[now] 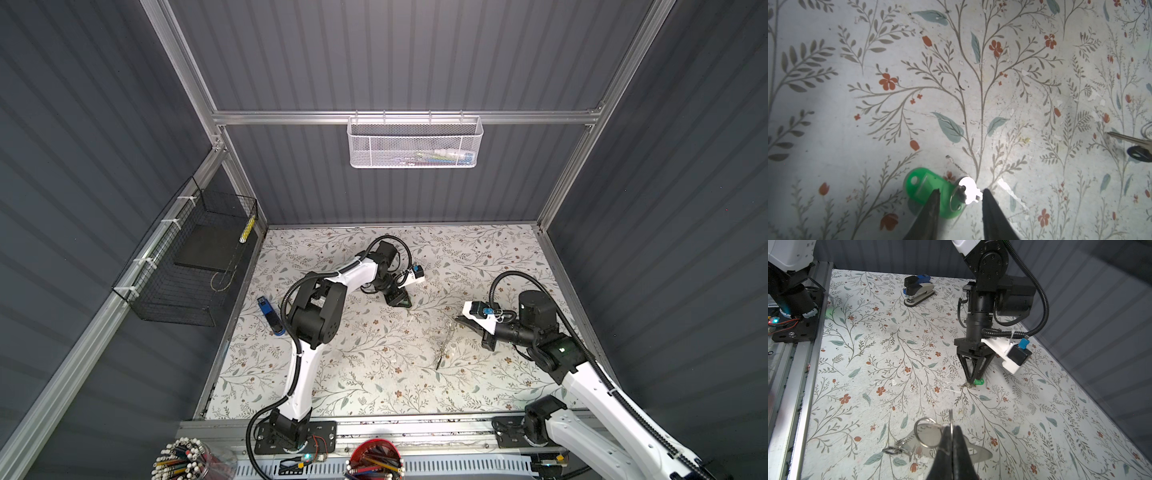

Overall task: Put the keys on the keyring
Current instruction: 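Lower the left gripper and close it on the green-tag key's ring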

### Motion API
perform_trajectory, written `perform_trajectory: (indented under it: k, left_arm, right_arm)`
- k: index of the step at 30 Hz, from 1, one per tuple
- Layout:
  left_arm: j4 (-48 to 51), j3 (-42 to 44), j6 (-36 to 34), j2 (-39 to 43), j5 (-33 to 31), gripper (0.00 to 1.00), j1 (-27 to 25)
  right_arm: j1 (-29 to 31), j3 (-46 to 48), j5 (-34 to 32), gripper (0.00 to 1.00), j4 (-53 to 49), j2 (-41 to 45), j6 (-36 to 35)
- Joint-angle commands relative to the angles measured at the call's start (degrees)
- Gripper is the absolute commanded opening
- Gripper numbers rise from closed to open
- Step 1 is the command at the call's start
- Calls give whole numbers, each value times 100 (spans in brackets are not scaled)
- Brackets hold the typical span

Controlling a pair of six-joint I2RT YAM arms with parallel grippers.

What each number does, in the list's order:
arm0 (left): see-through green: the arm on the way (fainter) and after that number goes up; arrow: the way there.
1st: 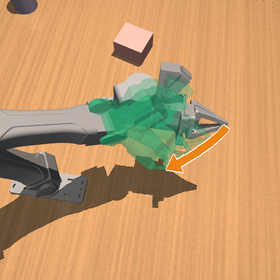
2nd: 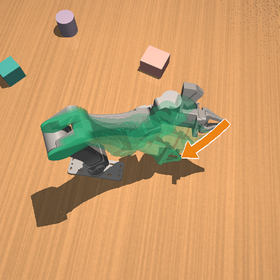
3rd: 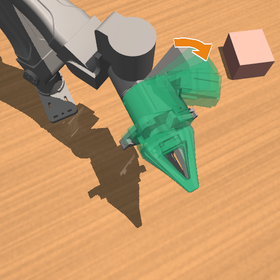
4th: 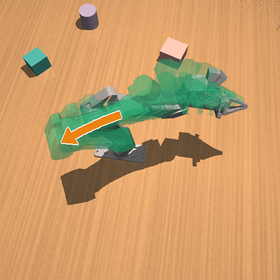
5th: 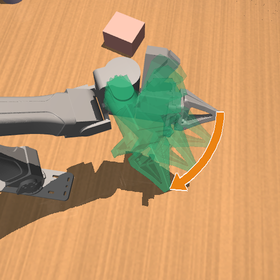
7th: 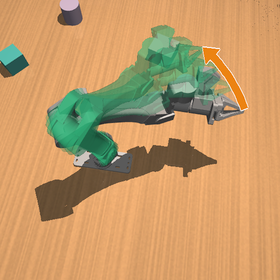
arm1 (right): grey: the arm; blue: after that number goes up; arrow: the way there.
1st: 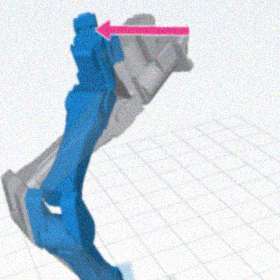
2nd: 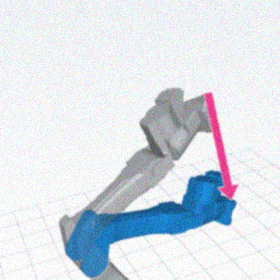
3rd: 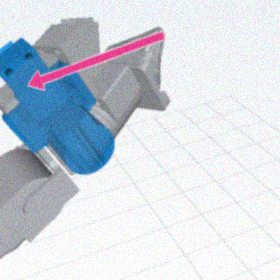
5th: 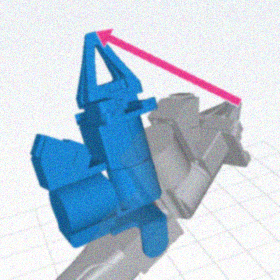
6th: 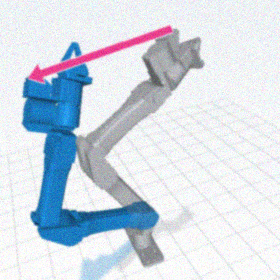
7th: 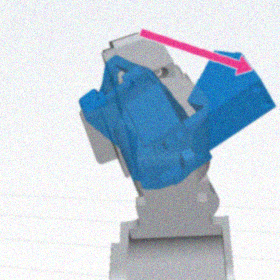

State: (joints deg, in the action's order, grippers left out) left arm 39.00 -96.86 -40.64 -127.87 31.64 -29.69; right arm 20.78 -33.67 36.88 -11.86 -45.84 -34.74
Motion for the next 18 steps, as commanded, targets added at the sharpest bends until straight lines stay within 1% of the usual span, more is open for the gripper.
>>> perform_trajectory:
  k: [1, 6, 12, 18]
  left_arm:
    - [115, 40, 141, -89, 150, 36, -45]
    - [-48, 324, 244, 85, 286, 36, -98]
    - [-106, 787, 524, 395, 345, 35, -164]
    - [-548, 1292, 1079, 812, 571, 31, -177]
  right_arm:
    - [21, -253, 100, 0, 11, -36, 47]
    - [23, -286, 104, 0, 4, -74, 46]
    - [32, -295, 115, 0, 12, -113, 37]
    - [32, -307, 113, 0, 22, -144, 35]
